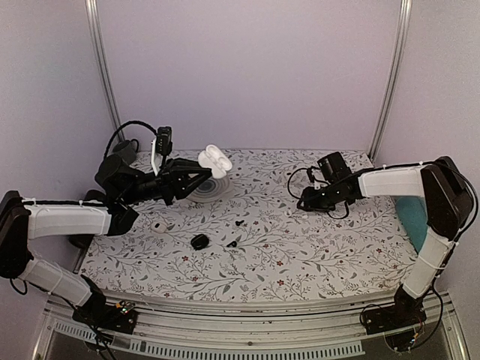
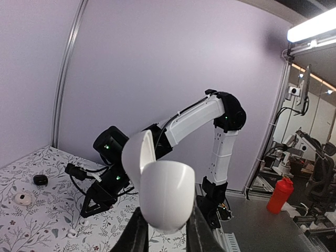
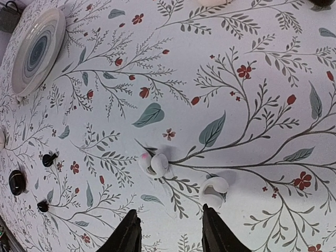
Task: Insert the wireless bluetooth earbuds into the charging case
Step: Move the left earbud to the center of the board, then adjust the left earbud at the center of the board.
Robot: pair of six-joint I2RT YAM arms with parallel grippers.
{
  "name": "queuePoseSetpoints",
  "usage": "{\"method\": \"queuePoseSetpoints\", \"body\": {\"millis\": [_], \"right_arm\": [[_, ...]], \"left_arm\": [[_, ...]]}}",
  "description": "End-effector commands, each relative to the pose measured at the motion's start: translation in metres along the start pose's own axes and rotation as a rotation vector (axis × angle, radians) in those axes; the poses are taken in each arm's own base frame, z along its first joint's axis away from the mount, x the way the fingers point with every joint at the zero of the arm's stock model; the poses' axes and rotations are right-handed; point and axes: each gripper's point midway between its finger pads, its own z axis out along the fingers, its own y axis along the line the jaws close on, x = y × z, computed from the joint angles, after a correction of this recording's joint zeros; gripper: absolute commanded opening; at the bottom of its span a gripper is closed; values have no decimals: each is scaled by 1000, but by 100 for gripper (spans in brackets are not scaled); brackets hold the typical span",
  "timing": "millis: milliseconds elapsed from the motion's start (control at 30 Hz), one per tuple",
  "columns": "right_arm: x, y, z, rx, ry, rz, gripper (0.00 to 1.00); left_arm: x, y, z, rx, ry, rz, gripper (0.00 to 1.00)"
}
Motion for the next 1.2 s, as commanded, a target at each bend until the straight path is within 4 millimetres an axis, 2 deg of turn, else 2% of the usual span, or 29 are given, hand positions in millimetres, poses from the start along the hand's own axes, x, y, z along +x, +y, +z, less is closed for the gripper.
{"method": "queuePoseSetpoints", "body": {"millis": [0,333,1167], "right_arm": [[9,1,10,29,48,10,40],[9,2,28,30,66,62,33],[18,-12,31,86,67,93,33]], "left_arm": [[-3,-1,-5,0,-16,18,0],[-4,-3,-6,0,-15,22,0],[-5,-1,-5,-4,-13,20,0]]}}
